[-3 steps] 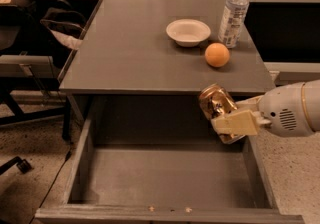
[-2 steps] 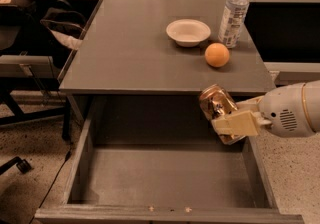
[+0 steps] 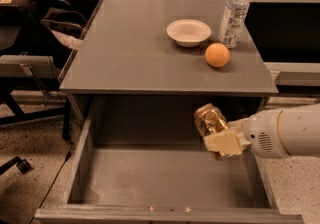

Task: Place orange can into top drawer

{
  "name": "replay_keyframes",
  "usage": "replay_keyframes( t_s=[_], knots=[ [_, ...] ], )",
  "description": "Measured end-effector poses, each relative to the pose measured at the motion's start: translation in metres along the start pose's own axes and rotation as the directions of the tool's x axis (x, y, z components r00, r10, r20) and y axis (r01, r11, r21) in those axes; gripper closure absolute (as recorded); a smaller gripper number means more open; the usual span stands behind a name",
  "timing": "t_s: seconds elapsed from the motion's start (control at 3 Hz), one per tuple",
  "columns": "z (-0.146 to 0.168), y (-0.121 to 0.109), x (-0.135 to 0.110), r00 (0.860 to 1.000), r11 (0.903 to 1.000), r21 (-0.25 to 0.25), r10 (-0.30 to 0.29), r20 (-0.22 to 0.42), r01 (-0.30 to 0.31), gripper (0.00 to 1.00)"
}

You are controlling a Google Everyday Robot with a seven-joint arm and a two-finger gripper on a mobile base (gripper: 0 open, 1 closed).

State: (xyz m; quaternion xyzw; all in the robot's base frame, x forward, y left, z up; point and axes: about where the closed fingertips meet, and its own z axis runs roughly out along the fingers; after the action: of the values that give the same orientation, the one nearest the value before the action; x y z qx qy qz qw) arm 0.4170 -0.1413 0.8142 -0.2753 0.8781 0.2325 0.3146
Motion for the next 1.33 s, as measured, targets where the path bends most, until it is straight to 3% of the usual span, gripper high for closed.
replay_keyframes(
  t_s=[0.67, 1.33],
  knots=[
    [0.054, -0.007, 0.06, 0.991, 0.9926, 0.025, 0.12, -0.054, -0.119, 1.0],
    [0.095, -0.014, 0.093, 0.98, 0.986, 0.04, 0.165, -0.109, -0.162, 1.0]
  ],
)
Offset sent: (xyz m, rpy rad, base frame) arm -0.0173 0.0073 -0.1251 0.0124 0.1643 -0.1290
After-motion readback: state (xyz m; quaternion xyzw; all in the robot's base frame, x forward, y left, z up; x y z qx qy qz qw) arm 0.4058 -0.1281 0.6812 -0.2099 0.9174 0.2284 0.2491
